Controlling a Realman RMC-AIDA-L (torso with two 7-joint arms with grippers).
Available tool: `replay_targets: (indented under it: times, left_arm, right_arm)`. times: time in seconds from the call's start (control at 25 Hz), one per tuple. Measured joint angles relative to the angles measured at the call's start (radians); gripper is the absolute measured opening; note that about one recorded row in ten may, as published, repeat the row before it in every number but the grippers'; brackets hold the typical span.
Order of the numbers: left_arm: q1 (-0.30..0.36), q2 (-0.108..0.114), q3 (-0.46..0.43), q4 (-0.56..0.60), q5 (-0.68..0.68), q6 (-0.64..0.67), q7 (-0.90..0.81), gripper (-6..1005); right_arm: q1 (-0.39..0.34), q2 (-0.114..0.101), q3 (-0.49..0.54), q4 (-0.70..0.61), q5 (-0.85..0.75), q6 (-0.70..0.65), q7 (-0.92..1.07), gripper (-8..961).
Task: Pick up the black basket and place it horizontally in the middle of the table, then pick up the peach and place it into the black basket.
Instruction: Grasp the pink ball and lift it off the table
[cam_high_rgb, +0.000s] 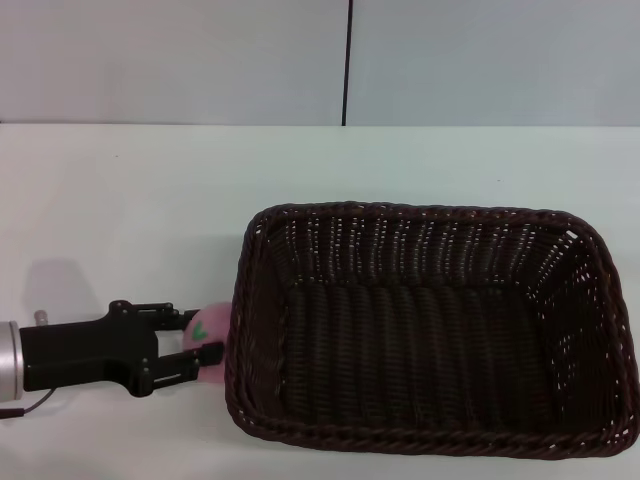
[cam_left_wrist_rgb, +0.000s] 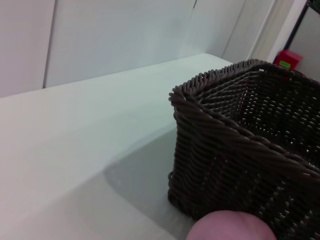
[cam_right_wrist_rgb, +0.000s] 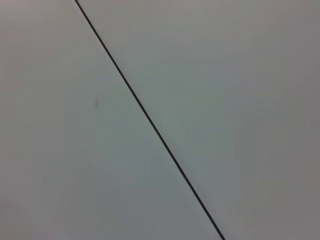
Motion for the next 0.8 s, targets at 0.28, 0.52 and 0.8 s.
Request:
replay_targets:
  times: [0.28,0.52,0.8]
  left_arm:
    - [-0.002,0.000,-0.009,0.000,-0.009,0.000,0.012,449]
    - [0.005,0.004,-0.128,0.001,-0.043,0.001,0.021,356]
    - [0.024,0.007,-0.328,-0.002,-0.124,-0.009,0.054,296]
  right_arm:
    - [-0.003,0.000,0.000,0.001,0.000,0.001,0.000,544]
    - [0.001,0.000,0.000,0.001,0.000,0.001,0.000,545]
    - [0.006,0.000,0.000,0.003,0.000,0.001,0.000,545]
